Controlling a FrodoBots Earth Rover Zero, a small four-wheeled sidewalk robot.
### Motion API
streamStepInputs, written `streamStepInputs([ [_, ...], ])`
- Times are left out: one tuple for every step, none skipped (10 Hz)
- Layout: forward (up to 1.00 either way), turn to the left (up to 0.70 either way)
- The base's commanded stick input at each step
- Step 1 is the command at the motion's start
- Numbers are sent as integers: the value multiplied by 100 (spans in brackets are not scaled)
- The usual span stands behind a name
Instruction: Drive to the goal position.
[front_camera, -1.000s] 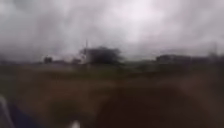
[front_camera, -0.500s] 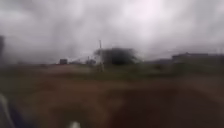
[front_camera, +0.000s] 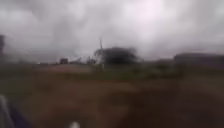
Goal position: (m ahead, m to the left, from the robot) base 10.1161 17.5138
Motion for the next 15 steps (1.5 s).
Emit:
streamStepInputs([
  [70,0],
  [70,0],
  [70,0],
  [70,0],
  [70,0],
  [70,7],
  [70,26],
  [70,35],
  [70,35],
  [70,35],
  [70,35],
  [70,35],
  [70,35],
  [70,35],
  [70,35],
])
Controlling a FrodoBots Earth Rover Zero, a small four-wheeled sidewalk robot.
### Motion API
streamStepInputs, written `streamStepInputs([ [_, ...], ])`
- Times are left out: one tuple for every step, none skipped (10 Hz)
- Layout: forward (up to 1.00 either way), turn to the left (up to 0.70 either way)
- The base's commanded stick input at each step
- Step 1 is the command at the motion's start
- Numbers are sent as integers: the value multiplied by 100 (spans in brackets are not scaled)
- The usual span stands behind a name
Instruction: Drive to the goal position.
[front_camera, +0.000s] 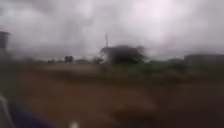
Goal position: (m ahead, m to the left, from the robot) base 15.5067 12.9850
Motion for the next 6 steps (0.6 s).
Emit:
streamStepInputs([
  [70,35],
  [70,35],
  [70,35],
  [70,35],
  [70,32],
  [70,21],
])
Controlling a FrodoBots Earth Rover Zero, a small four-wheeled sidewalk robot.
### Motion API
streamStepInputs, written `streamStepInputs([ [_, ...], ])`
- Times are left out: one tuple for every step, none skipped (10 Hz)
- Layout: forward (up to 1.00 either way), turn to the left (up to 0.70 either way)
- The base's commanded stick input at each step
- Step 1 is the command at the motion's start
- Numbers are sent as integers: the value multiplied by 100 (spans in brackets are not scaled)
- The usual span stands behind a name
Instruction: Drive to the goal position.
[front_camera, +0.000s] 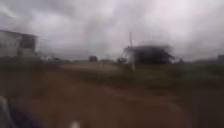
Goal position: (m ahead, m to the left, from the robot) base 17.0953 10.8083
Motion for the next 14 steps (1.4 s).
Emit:
streamStepInputs([
  [70,10],
  [70,0],
  [70,0],
  [70,0],
  [70,0],
  [70,0],
  [70,0],
  [70,0],
  [70,0],
  [70,0],
  [70,0],
  [70,0],
  [70,0],
  [70,0],
])
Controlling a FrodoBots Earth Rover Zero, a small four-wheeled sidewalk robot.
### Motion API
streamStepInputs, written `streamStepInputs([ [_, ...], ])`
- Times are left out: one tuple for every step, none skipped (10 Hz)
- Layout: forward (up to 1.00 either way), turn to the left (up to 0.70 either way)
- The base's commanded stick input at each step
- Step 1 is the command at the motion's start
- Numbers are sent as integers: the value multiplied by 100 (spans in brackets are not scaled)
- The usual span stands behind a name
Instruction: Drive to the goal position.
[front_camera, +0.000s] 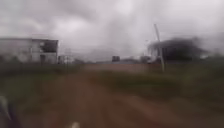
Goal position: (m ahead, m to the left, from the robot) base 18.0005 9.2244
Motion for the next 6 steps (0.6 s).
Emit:
streamStepInputs([
  [70,0],
  [70,4],
  [70,13],
  [70,23],
  [70,32],
  [70,24],
])
